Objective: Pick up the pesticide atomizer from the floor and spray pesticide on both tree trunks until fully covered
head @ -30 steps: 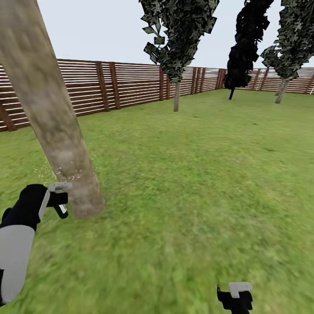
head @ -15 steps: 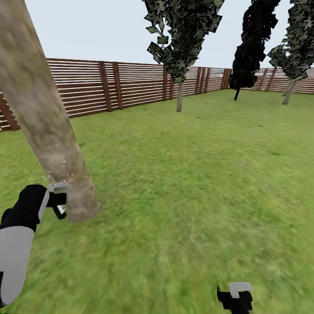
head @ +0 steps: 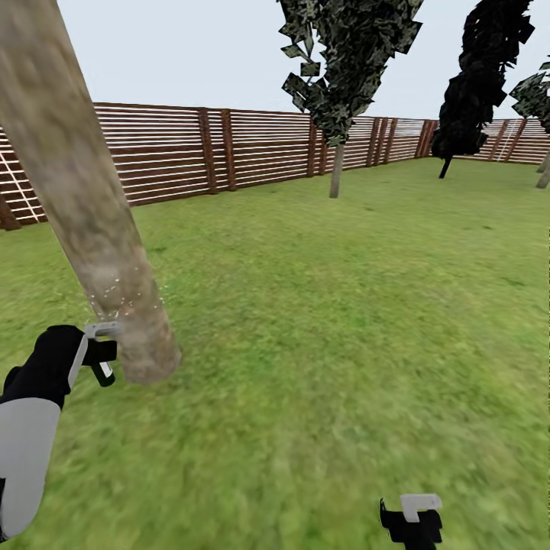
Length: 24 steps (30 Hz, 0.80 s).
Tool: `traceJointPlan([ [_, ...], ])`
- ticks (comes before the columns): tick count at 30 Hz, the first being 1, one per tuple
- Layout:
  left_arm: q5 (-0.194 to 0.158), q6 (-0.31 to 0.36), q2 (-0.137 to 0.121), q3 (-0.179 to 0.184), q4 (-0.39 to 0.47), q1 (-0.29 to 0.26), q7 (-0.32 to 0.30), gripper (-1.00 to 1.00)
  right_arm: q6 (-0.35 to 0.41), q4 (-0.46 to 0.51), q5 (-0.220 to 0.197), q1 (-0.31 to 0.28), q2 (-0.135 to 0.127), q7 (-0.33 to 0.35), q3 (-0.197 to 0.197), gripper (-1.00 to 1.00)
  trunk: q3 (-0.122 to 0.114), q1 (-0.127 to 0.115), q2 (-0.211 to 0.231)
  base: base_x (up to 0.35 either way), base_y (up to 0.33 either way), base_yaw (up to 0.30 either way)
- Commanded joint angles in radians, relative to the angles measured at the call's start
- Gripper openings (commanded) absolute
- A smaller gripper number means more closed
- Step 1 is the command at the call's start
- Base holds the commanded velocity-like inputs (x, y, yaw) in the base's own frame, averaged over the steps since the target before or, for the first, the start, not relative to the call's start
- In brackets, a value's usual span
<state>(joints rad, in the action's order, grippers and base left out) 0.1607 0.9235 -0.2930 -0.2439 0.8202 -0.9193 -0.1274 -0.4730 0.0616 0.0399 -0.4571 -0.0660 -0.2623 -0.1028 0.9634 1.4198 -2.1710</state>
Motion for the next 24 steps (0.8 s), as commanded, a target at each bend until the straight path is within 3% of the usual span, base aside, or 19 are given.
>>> traceJointPlan([
  [1,0.000,0.000,0.000,0.000,-0.001,0.000,0.000,-1.00,0.000,0.000,0.000,0.000,0.000,0.000,0.000,1.00,0.000,0.000,0.000,0.000,-0.272,0.001],
  [13,0.000,-0.002,0.000,0.000,-0.007,0.000,0.001,-1.00,0.000,0.000,0.000,0.000,0.001,0.000,0.000,1.00,0.000,0.000,0.000,0.226,-0.189,0.014],
  [16,-0.002,-0.004,-0.007,-0.011,-0.011,0.005,0.059,-1.00,-0.001,0.001,0.000,0.000,0.002,0.000,0.000,1.00,0.000,0.000,0.000,0.272,-0.167,0.259],
  [19,-0.002,-0.010,-0.010,-0.013,-0.011,0.056,0.065,-1.00,-0.001,0.000,0.000,0.000,0.002,0.000,0.000,1.00,0.000,0.000,0.000,0.252,-0.170,0.275],
  [24,-0.004,-0.014,-0.004,-0.012,-0.012,0.091,0.067,-1.00,-0.001,0.001,-0.001,0.000,0.002,0.000,0.000,1.00,0.000,0.000,0.000,0.245,-0.171,0.272],
])
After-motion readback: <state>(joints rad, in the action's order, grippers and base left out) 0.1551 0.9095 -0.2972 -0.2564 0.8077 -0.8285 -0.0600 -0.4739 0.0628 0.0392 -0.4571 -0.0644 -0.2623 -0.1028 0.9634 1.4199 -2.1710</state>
